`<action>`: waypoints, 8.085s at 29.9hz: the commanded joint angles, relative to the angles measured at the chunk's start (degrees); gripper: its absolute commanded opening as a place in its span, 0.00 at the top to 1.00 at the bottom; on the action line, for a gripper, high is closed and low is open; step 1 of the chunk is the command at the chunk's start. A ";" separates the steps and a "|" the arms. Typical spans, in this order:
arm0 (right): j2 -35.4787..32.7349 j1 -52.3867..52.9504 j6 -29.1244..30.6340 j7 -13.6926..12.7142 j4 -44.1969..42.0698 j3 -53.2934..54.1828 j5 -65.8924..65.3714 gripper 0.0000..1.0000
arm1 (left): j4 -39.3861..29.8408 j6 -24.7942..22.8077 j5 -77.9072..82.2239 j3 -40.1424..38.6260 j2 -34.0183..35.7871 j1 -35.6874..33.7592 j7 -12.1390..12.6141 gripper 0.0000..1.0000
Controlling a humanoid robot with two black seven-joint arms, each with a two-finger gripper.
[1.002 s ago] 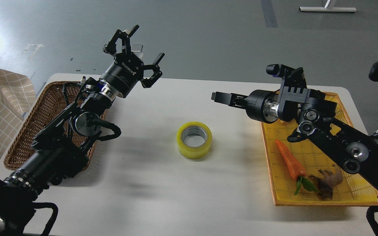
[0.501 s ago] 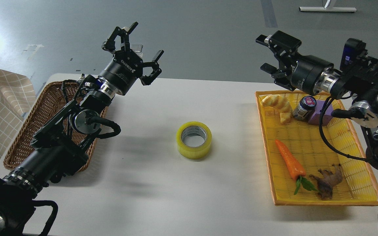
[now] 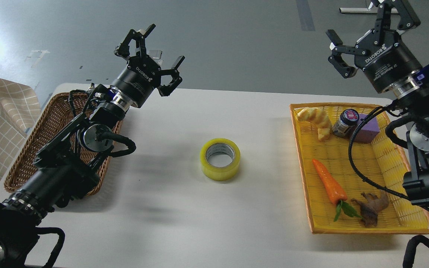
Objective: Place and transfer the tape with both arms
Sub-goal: 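Raise the right gripper back above the tray, then reach the left gripper toward the tape roll on the table, then grasp the tape roll's rim with the left gripper, then lift the tape roll and carry it over the wicker basket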
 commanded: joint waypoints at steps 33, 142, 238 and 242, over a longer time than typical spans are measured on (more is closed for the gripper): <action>-1.78 0.70 0.02 -7.46 -8.88 0.04 18.57 0.00 | -0.62 0.00 13.44 0.18 1.91 -0.17 -3.42 0.00; -1.52 -7.64 0.02 -7.28 -6.86 0.48 18.31 0.00 | -17.14 13.06 111.80 32.35 7.45 -5.45 10.73 0.00; -1.16 -8.26 0.02 -6.93 -6.77 0.48 18.40 0.00 | -19.25 16.48 98.09 32.62 31.70 -19.61 1.24 1.00; -1.16 -8.26 0.02 -6.93 -6.77 0.48 18.40 0.00 | -18.64 18.15 98.44 32.70 34.96 -16.70 -0.17 1.00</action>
